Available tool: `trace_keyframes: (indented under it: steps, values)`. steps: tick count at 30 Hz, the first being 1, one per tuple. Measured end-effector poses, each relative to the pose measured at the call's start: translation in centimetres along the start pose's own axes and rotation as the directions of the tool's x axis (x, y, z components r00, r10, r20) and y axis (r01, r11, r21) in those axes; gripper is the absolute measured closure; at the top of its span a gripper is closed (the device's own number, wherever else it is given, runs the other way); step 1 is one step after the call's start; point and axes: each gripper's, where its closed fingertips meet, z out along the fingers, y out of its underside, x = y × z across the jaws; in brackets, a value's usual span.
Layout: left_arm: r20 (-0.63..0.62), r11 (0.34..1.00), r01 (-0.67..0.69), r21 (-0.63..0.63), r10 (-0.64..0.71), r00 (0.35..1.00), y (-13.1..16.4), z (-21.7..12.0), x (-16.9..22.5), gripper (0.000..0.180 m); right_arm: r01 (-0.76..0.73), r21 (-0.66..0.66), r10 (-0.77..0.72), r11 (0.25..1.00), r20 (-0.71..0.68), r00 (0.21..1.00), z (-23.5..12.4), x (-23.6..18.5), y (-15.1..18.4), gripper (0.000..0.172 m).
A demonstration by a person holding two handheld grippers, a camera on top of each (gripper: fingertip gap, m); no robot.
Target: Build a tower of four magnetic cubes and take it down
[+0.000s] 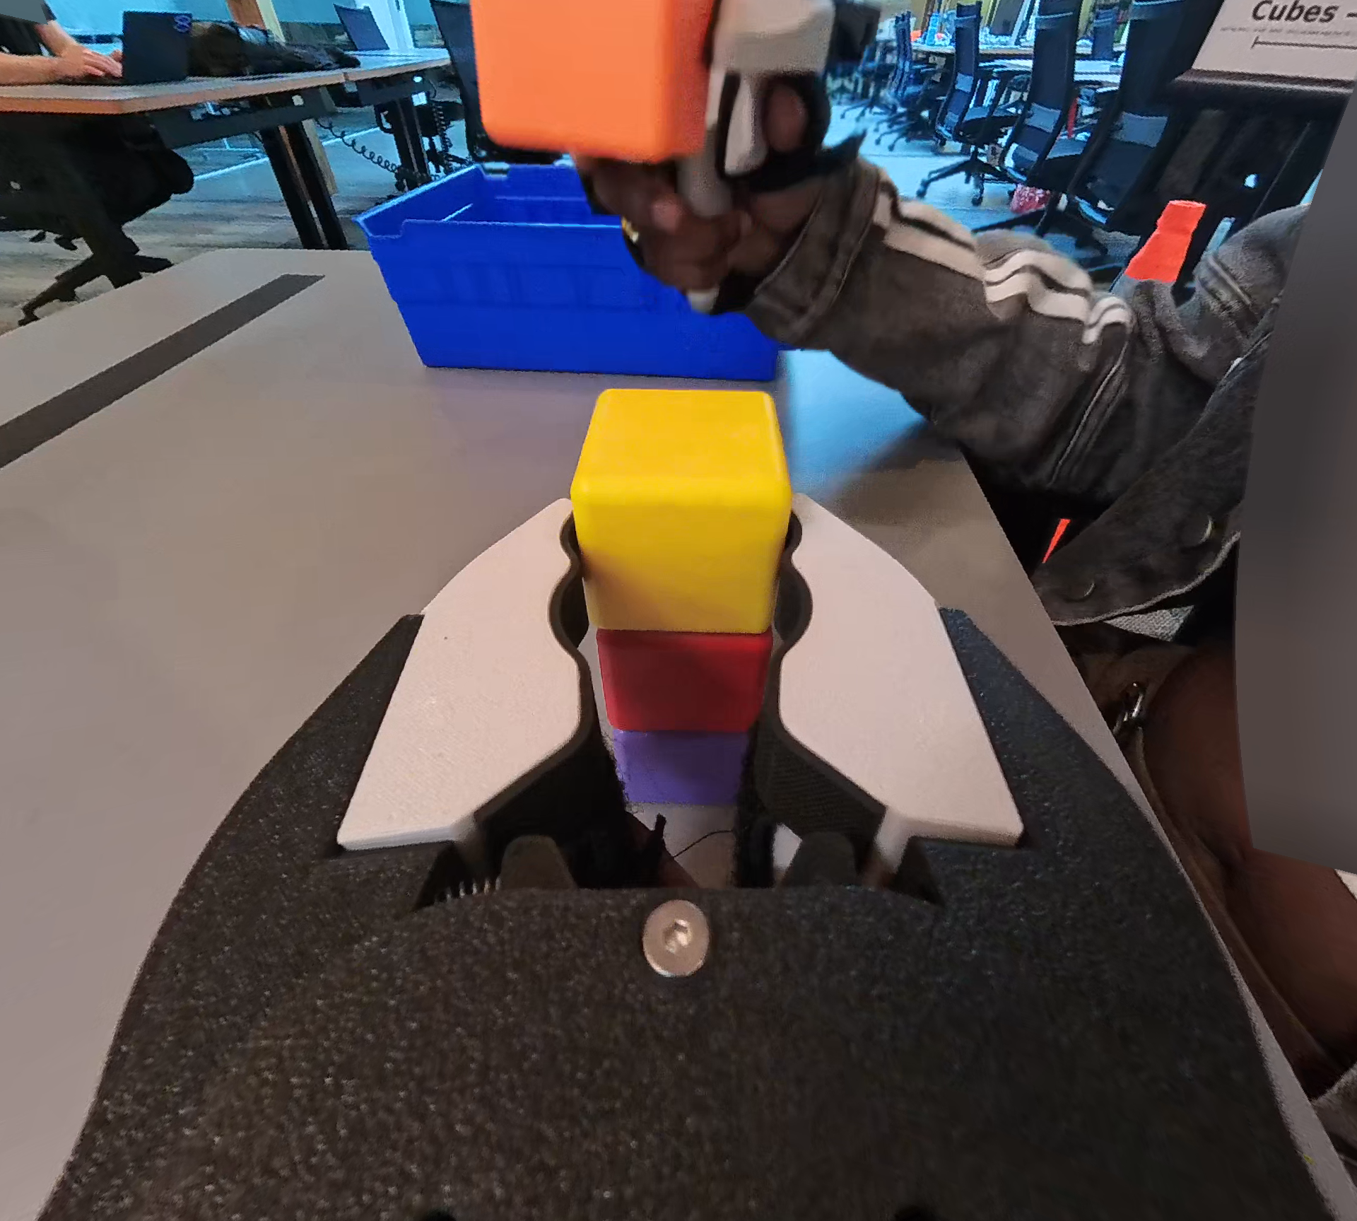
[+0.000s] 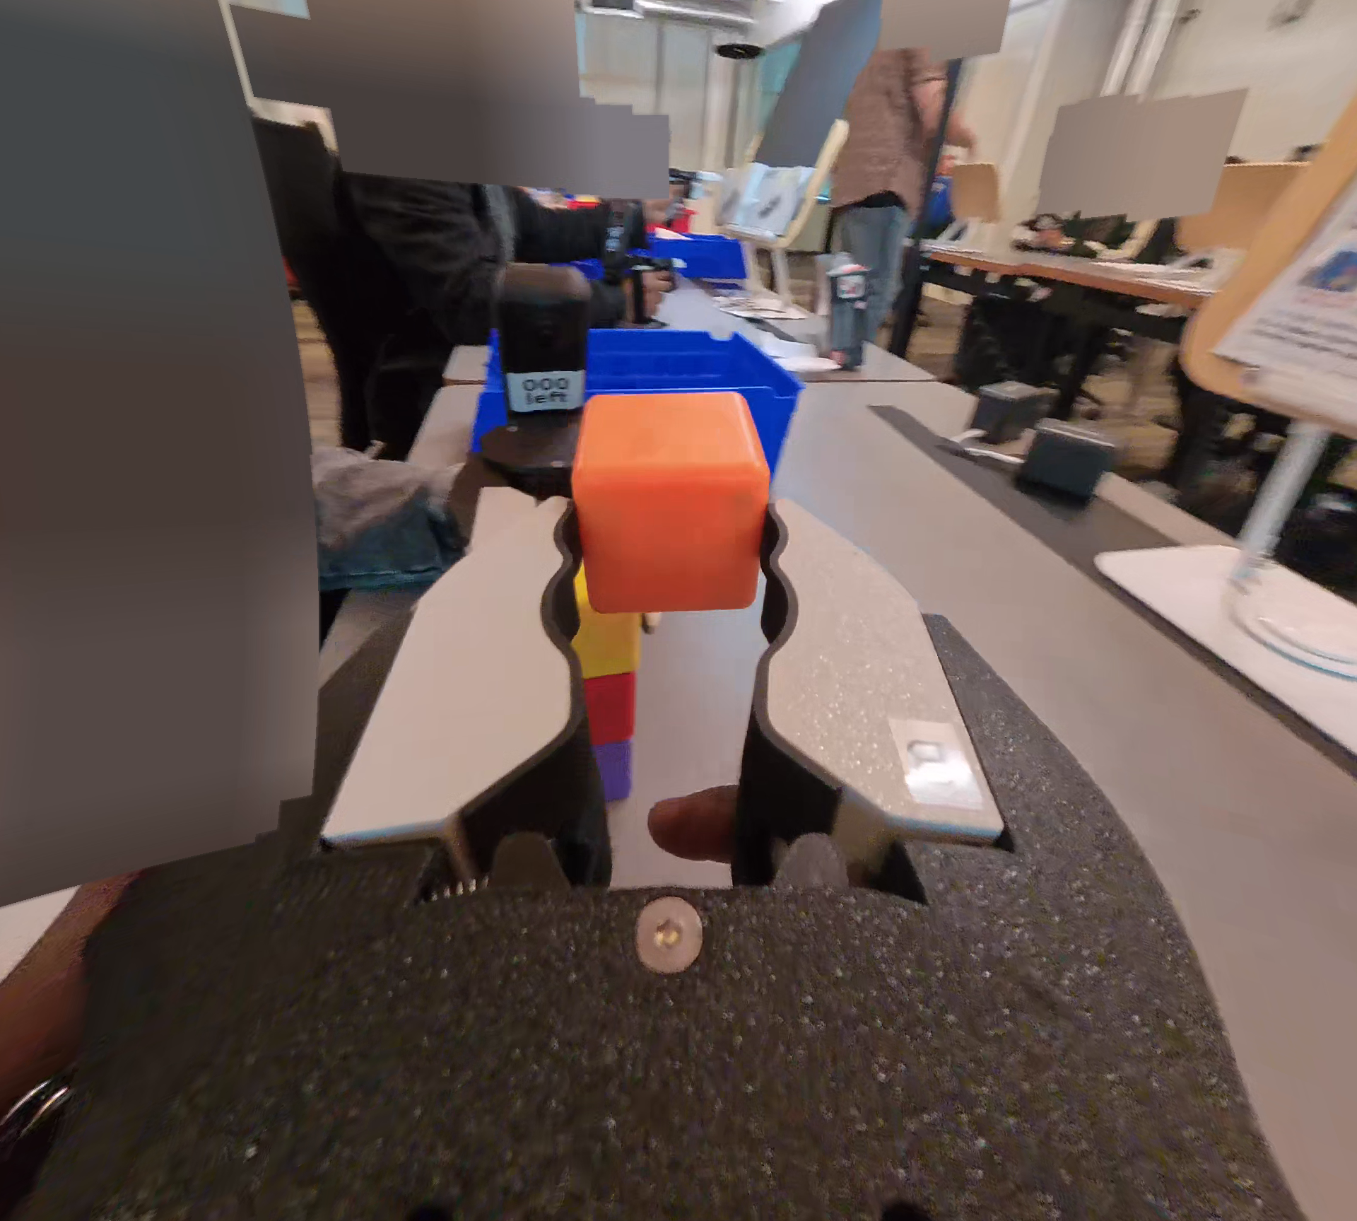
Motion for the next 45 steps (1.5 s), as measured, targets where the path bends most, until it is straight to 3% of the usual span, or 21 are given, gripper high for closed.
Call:
trace_keyframes:
  steps: [4,8,12,15,20,30,34,36,38,40,42,45]
  values:
    - [0.0,1.0,-0.005,0.001,0.005,1.0,0.0,0.0,0.0,0.132,-0.042,-0.108,0.011,0.993,-0.275,0.961,-4.4,3.0,-2.0,0.125]
    - [-0.001,1.0,0.001,0.0,-0.001,1.0,0.0,-0.1,0.0,0.132,-0.187,-0.289,-0.027,0.939,-0.604,0.796,-12.5,8.7,-2.2,0.125]
    - [0.0,1.0,0.004,0.006,-0.004,1.0,0.0,-0.2,0.0,0.132,-0.494,-0.417,-0.072,0.763,-0.814,0.577,-21.7,14.1,1.3,0.124]
    - [0.0,1.0,0.003,0.006,-0.003,1.0,0.0,-0.1,0.0,0.132,-0.678,-0.444,-0.068,0.586,-0.861,0.505,-25.2,16.3,5.7,0.124]
    - [0.003,1.0,-0.001,0.009,0.001,1.0,0.0,-0.1,0.0,0.132,-0.836,-0.485,-0.007,0.257,-0.866,0.5,-26.0,17.5,12.5,0.124]
    - [-0.003,1.0,0.0,0.006,0.0,1.0,0.0,-0.2,0.1,0.132,-0.883,-0.469,-0.044,-0.017,-0.882,0.47,-25.4,19.5,16.5,0.124]
    - [-0.003,1.0,0.0,0.006,0.0,1.0,0.0,-0.2,0.1,0.132,-0.883,-0.463,-0.071,-0.085,-0.881,0.468,-25.7,19.4,17.6,0.124]
    - [-0.003,1.0,-0.002,0.005,0.002,1.0,0.0,-0.2,0.1,0.132,-0.883,-0.462,-0.087,-0.087,-0.879,0.468,-25.8,19.6,18.0,0.124]
    - [0.0,1.0,0.002,0.005,-0.002,1.0,0.0,-0.2,0.1,0.132,-0.883,-0.465,-0.098,-0.068,-0.877,0.47,-25.7,19.8,17.9,0.112]
    - [-0.003,1.0,0.004,0.007,-0.004,1.0,0.0,-0.2,0.1,0.132,-0.887,-0.462,-0.134,0.007,-0.879,0.457,-25.5,20.2,16.6,0.103]
    - [-0.008,1.0,0.006,0.009,-0.006,1.0,0.0,-0.2,0.1,0.132,-0.872,-0.462,-0.205,0.162,-0.88,0.428,-25.0,21.0,13.5,0.096]
    - [-0.005,1.0,-0.001,0.005,0.001,1.0,0.0,-0.2,0.0,0.132,-0.707,-0.479,-0.243,0.519,-0.876,0.416,-21.3,21.0,6.3,0.085]
